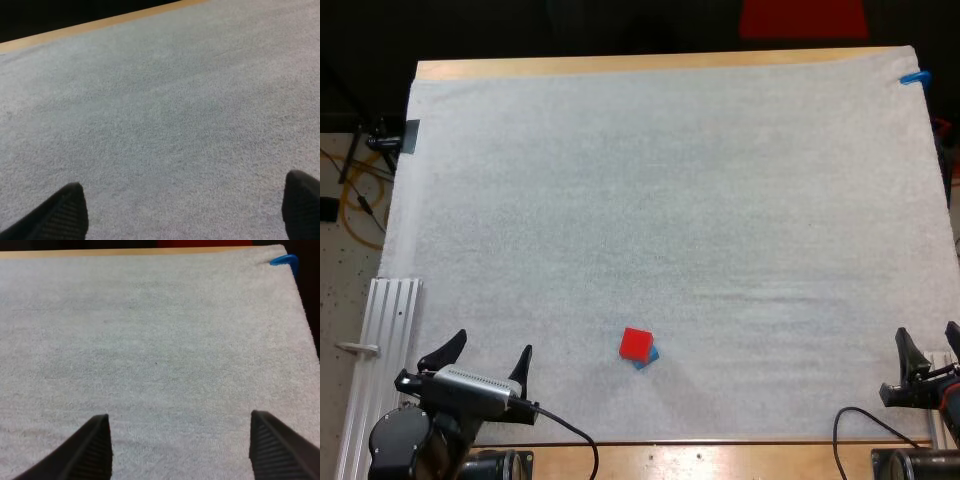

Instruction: Stack red cube on blue cube

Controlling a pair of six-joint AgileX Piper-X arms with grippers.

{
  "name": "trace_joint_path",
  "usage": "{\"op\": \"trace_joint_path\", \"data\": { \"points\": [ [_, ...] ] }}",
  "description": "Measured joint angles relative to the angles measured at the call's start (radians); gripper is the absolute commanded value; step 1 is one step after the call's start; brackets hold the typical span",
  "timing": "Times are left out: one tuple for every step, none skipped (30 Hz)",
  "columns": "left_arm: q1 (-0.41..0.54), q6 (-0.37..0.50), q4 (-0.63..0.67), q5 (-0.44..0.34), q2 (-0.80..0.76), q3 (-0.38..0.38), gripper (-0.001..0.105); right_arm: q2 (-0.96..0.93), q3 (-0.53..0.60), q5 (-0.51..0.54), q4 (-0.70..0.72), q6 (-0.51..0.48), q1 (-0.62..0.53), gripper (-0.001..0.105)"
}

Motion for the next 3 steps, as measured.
{"op": "trace_joint_path", "data": {
  "points": [
    [0.0, 0.0, 0.0, 0.0, 0.0, 0.0, 0.076, 0.0, 0.0, 0.0, 0.0, 0.0, 0.0, 0.058],
    [0.0, 0.0, 0.0, 0.0, 0.0, 0.0, 0.076, 0.0, 0.0, 0.0, 0.0, 0.0, 0.0, 0.058],
    [0.0, 0.0, 0.0, 0.0, 0.0, 0.0, 0.076, 0.0, 0.0, 0.0, 0.0, 0.0, 0.0, 0.058]
  ]
}}
